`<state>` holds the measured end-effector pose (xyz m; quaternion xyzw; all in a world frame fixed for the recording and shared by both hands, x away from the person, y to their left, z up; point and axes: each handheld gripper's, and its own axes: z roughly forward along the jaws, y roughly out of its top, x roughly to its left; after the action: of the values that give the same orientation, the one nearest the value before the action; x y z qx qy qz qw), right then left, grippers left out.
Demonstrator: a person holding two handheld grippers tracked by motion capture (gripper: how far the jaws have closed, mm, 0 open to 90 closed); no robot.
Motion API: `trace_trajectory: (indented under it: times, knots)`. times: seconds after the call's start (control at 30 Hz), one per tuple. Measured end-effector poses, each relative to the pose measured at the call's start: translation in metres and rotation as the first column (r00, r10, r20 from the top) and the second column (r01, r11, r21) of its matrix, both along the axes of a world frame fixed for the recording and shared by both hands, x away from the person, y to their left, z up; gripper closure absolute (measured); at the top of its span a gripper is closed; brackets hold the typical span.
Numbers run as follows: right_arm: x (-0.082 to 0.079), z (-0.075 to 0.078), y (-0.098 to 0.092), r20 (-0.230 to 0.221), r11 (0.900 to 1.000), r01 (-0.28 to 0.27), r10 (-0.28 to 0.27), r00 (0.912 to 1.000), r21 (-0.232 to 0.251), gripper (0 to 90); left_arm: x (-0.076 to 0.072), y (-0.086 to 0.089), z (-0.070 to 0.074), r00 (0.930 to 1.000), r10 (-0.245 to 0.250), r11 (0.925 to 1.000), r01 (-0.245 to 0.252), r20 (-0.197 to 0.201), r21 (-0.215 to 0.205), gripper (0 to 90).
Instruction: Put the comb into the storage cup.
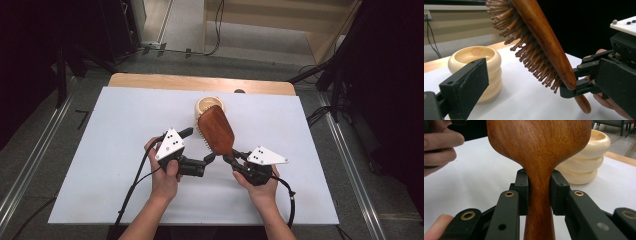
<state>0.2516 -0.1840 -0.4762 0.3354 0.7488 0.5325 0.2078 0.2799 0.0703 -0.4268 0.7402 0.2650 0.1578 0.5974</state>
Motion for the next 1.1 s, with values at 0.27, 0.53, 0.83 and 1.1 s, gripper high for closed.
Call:
trace_trajectory:
  times: [0.27,0.53,0.83,1.1]
  knots:
    - [-0.002,0.0,0.006,0.009,1.0,-0.01,0.01,0.9999,0.007,70.4,0.003,-0.008,0.002,0.9998,0.0,0.9999,-0.001,-0.017,-0.011,0.0]
    - [-0.005,-0.001,0.012,0.02,1.0,-0.02,0.02,0.9996,0.006,70.4,0.007,-0.015,0.004,0.9987,0.006,0.9997,-0.007,-0.051,-0.022,0.0]
    - [-0.007,0.0,0.018,0.036,1.0,-0.021,0.021,0.9991,0.003,70.4,0.012,-0.022,0.007,0.9937,0.036,0.9988,-0.039,-0.106,-0.03,15.4]
    - [-0.008,-0.001,0.02,0.035,1.0,-0.009,0.009,0.9994,0.008,70.4,0.016,-0.024,0.007,0.9872,0.074,0.9963,-0.079,-0.141,-0.033,31.5]
